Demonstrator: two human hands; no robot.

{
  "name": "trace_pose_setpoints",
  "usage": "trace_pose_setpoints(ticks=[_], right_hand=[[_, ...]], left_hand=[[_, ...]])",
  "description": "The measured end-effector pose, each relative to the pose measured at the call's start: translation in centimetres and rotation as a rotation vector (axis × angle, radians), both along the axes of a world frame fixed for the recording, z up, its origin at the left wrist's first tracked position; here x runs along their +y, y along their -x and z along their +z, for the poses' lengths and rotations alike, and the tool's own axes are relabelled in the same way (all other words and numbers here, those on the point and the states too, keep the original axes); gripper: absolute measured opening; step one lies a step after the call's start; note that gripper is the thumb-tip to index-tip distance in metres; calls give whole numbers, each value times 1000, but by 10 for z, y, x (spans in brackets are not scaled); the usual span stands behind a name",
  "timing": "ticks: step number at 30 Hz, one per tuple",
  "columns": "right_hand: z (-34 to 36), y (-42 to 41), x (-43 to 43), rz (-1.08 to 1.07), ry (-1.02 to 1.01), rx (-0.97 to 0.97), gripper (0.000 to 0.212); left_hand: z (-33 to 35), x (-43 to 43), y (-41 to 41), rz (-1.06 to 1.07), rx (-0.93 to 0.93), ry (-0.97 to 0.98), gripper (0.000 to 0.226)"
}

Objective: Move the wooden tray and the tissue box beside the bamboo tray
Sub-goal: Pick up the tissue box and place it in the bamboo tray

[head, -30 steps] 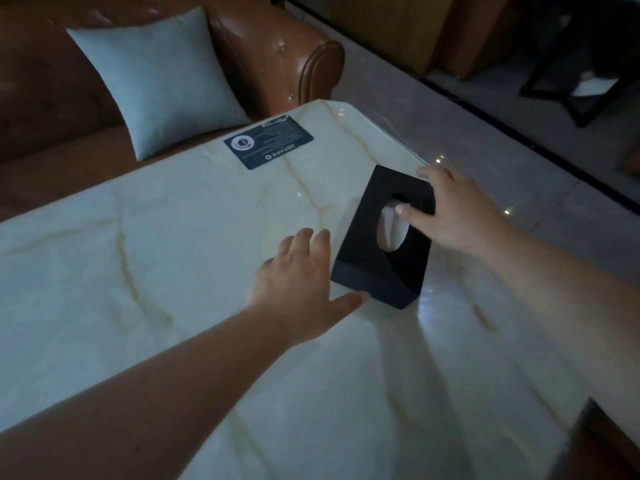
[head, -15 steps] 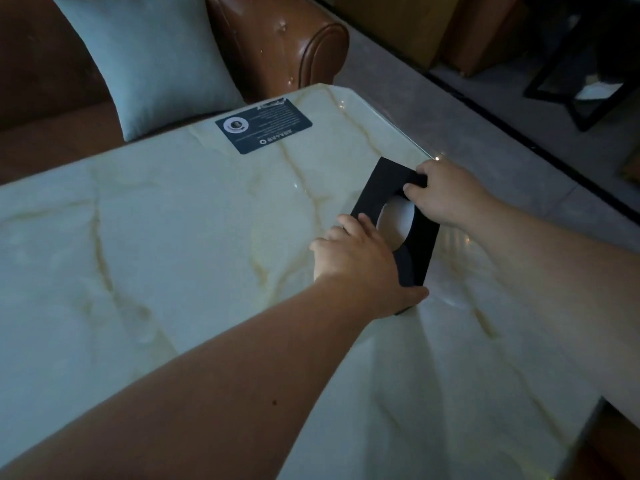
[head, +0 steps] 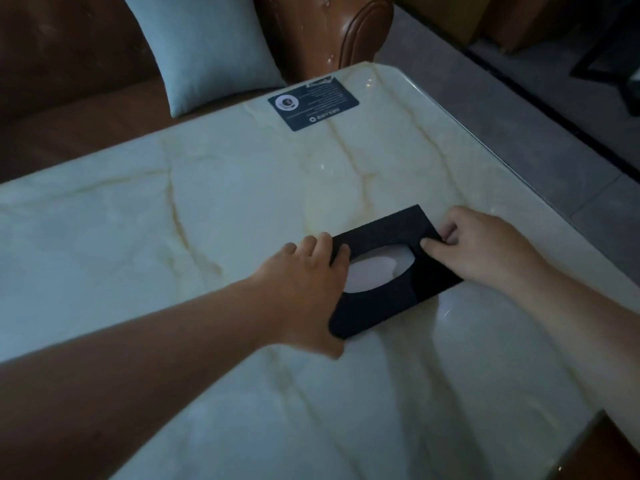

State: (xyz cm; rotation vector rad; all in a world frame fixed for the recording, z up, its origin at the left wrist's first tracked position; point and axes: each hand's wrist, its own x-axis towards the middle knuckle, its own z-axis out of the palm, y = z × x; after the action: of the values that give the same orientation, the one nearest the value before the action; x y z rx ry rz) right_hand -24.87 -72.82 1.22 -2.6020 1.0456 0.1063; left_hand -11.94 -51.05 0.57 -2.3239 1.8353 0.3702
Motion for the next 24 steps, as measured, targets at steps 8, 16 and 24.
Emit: trace_pose_setpoints(ticks=[8,16,24], right_hand=[[-4,27,46,81,-63,18,37],[6,-7,47,702,196,255,127],[0,-16,64,782,355,352,135]], left_hand=[[4,42,-34,-109,3,-62,120],[-13,39,-12,102,-57,-17,137],[-13,36,-14,83,-94,37,127]])
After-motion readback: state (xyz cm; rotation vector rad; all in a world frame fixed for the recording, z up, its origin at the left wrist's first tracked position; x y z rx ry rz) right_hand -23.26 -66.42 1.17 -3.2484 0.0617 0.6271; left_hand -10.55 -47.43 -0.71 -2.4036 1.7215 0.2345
